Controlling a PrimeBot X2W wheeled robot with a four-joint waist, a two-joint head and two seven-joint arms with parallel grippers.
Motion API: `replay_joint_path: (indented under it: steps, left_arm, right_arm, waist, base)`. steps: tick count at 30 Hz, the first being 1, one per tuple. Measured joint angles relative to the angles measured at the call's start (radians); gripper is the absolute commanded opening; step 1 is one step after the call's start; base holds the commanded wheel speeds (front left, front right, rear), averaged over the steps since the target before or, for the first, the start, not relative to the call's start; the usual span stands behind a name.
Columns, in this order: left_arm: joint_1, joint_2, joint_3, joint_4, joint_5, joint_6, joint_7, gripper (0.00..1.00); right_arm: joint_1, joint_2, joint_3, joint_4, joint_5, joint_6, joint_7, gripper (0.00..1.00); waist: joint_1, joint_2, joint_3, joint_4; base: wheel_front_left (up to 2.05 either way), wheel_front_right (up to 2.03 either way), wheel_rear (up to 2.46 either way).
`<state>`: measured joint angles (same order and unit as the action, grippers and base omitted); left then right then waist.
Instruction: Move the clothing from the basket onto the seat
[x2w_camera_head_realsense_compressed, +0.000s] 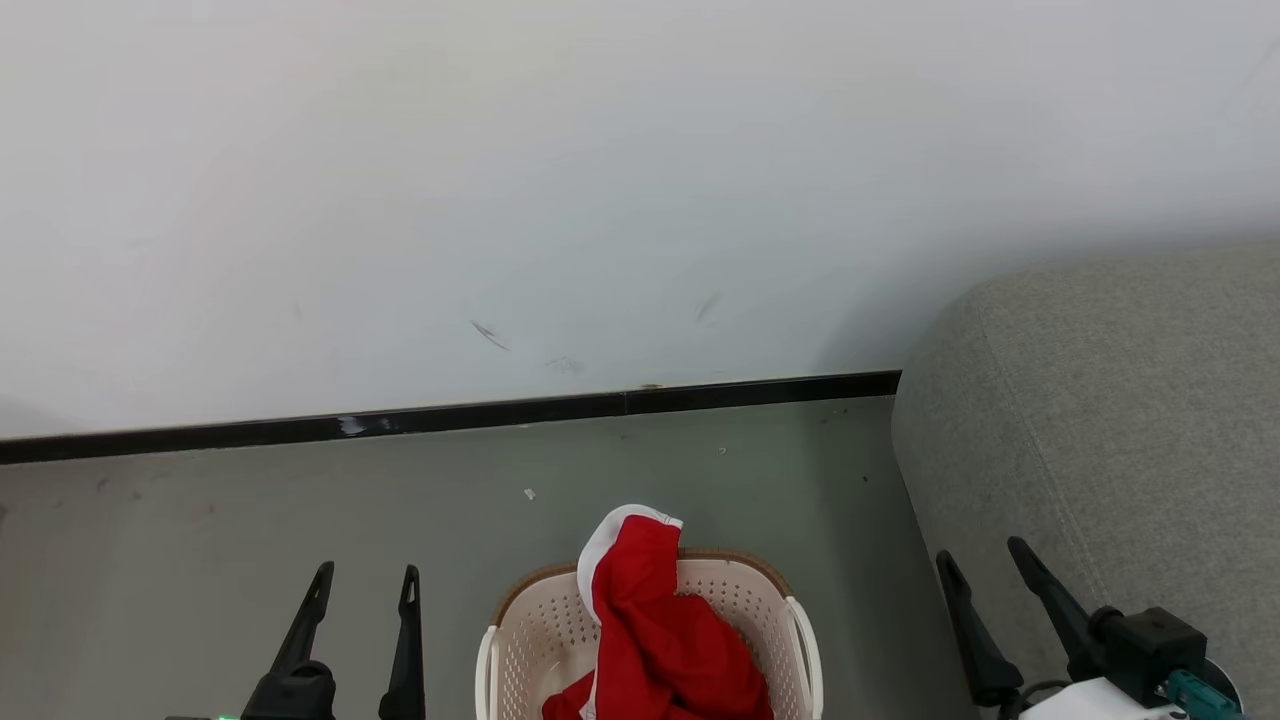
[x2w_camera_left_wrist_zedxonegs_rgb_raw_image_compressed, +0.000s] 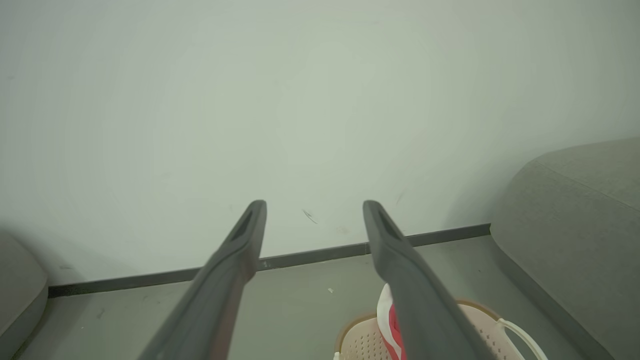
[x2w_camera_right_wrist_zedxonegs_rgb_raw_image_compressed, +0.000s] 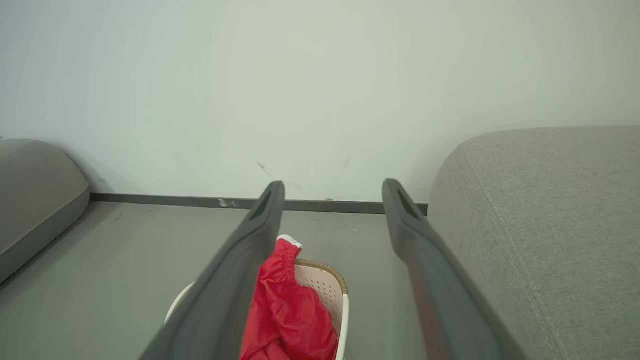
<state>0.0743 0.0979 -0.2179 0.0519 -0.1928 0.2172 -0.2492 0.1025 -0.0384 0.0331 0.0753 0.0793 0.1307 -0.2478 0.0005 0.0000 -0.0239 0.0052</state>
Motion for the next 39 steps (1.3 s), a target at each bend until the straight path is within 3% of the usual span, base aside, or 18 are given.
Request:
replay_joint_path:
  steps: [28, 39]
  left_arm:
    - [-0.003, 0.004, 0.014, 0.015, 0.0, -0.002, 0.0, 1.0]
    - [-0.072, 0.023, -0.032, 0.094, 0.01, -0.048, 0.003, 1.0]
  right_arm:
    - [-0.001, 0.001, -0.05, -0.03, 0.004, 0.0, 0.0, 1.0]
    - [-0.003, 0.001, -0.081, -0.067, -0.011, 0.0, 0.0, 1.0]
  waist:
    - [-0.0002, 0.0, 0.042, -0.004]
    - [-0.0002, 0.0, 0.086, -0.01]
  base:
    - [0.0, 0.0, 0.0]
    - [0.0, 0.0, 0.0]
